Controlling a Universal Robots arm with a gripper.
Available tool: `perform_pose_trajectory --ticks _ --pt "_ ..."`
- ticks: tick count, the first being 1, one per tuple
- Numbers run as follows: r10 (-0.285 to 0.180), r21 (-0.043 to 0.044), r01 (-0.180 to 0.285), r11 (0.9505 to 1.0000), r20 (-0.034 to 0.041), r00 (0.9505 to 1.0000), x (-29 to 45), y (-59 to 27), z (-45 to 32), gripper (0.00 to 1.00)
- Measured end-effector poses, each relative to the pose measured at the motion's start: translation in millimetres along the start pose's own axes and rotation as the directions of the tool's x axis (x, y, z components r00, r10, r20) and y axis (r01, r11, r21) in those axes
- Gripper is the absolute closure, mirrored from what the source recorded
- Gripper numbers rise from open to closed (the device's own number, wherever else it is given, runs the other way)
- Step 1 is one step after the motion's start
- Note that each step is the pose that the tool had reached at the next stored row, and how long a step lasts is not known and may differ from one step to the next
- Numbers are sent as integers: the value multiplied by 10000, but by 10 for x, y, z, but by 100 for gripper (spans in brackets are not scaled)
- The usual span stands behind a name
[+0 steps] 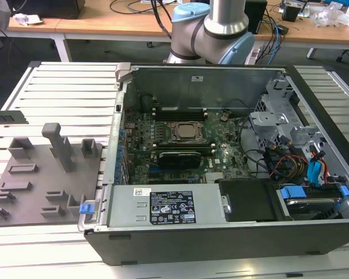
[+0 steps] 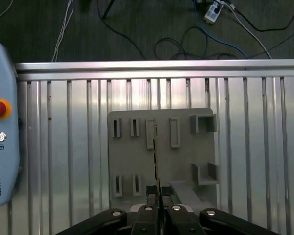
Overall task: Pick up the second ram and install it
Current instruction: 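Pick up the second ram and move it above second insertion slot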
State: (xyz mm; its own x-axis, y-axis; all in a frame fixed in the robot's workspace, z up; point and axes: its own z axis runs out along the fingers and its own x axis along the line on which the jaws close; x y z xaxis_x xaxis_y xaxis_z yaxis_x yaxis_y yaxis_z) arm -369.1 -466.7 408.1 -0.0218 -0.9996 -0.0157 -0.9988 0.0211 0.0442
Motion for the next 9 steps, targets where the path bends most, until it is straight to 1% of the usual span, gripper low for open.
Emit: perform_pose_trajectory --ticks 1,3,6,9 --pt "-1 0 1 10000 -1 10000 -28 -3 0 87" --pt "-1 -1 1 10000 -1 10000 -61 -6 0 87" --pt "-3 0 3 10000 -1 10000 -158 -18 1 87" --pt "-4 -1 4 10000 -1 10000 -169 -20 1 87"
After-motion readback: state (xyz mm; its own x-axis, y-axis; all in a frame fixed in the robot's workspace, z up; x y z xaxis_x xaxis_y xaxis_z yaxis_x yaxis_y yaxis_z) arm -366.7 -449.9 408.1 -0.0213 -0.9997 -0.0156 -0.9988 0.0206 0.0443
